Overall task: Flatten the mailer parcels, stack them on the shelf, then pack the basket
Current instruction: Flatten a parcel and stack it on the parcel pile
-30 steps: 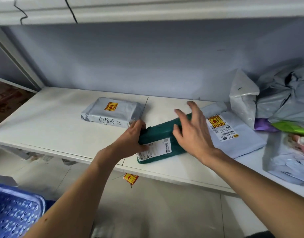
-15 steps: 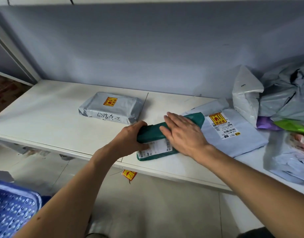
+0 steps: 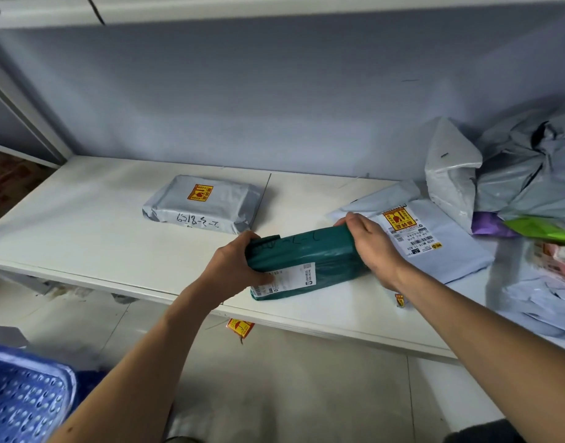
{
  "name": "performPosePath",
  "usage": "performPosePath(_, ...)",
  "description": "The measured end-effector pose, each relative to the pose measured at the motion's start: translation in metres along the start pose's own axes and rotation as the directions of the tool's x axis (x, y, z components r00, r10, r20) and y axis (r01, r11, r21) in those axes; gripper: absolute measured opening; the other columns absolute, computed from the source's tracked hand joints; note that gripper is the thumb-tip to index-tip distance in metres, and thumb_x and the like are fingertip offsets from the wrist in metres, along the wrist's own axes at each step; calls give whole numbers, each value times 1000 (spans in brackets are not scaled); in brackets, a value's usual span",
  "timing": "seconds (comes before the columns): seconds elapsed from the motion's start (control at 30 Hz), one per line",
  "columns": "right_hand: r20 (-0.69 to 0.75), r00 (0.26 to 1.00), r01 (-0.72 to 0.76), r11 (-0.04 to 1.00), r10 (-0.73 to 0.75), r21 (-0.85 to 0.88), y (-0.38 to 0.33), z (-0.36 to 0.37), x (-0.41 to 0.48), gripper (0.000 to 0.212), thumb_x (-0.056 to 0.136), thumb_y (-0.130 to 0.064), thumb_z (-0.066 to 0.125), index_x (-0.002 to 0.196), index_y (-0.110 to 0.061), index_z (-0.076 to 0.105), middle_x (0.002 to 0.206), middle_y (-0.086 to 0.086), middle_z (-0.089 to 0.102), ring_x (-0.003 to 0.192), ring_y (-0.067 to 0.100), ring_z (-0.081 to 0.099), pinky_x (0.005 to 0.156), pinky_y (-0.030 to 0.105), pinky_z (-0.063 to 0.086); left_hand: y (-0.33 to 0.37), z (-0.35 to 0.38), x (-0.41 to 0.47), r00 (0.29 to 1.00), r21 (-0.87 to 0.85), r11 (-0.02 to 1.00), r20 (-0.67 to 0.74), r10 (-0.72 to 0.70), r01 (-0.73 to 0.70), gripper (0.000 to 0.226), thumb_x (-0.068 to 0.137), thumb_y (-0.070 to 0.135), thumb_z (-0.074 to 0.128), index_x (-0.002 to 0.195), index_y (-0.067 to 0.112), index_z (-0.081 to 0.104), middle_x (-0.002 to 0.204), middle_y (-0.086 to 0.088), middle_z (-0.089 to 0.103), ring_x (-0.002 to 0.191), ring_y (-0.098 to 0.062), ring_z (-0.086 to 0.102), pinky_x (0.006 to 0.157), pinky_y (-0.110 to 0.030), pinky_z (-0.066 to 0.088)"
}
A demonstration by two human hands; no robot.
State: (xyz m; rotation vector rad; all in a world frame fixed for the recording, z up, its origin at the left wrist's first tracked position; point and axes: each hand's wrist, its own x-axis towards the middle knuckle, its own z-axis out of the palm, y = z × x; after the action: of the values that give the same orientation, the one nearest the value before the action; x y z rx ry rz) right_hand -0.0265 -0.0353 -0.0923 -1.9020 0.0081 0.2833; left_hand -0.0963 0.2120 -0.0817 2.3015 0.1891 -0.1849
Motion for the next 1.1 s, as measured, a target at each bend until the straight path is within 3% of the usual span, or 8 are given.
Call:
performPosePath(0.2,73,966,-257,909,247,327,11,11,13,75,82,-84,23,120,-32,62,112,-2,68,106,15,62,97,39,44,-16,6,4,993,-470,874,38,-116,120,58,63,1,86,110,22,59,106,3,70,103,-19,65,84,-36,58)
performPosePath(0.33,105,952,-304,866,286,398,9,14,15,73,83,-83,21,107,-33,68,104,-2,71,99,14,66,87,37,48,-22,14,6,990,-651,747,85,-110,138,57,70,8,81,121,18,57,112,2,70,106,-21,65,85,-31,54)
performPosePath(0.47,59,956,-283,847,289,449,22,22,16,62,95,-69,15,91,-39,69,95,-9,71,95,8,65,91,35,47,-32,26,6,993,-736,667,78,-84,114,53,79,15,74,127,23,53,121,-1,67,113,-25,62,98,-43,48)
performPosePath(0.63,4,962,-254,889,273,381,40,26,16,49,105,-47,19,98,-37,66,105,-6,72,98,10,64,90,34,50,-38,37,2,996,-767,637,88,-16,78,50,89,10,65,134,23,45,128,-4,64,116,-25,61,97,-41,48)
performPosePath(0.8,-20,961,-253,905,276,341,33,27,19,48,102,-54,20,96,-34,63,101,-5,70,101,14,63,97,37,48,-33,33,5,991,-736,665,56,-124,125,49,86,25,70,130,26,50,118,-1,69,108,-25,65,95,-44,53)
performPosePath(0.97,136,959,-274,935,249,224,10,37,14,60,92,-73,22,111,-32,61,94,-4,73,87,12,71,81,32,56,-27,28,8,860,-816,455,96,-502,356,40,85,43,70,112,14,66,96,-12,75,87,-34,72,70,-46,60)
performPosePath(1.03,133,979,-173,976,156,135,-2,41,9,50,98,-62,29,114,-28,62,98,-9,70,93,8,67,77,22,51,-28,20,8,796,-795,370,218,-564,480,35,87,44,66,104,14,69,90,-14,74,77,-36,72,64,-50,58)
performPosePath(1.1,143,989,-35,998,41,-45,-13,42,10,52,97,-61,35,125,-27,60,116,-9,66,112,12,61,86,23,48,-31,15,8,771,-786,306,310,-556,537,34,90,44,61,109,16,67,89,-14,74,71,-33,71,63,-48,57)
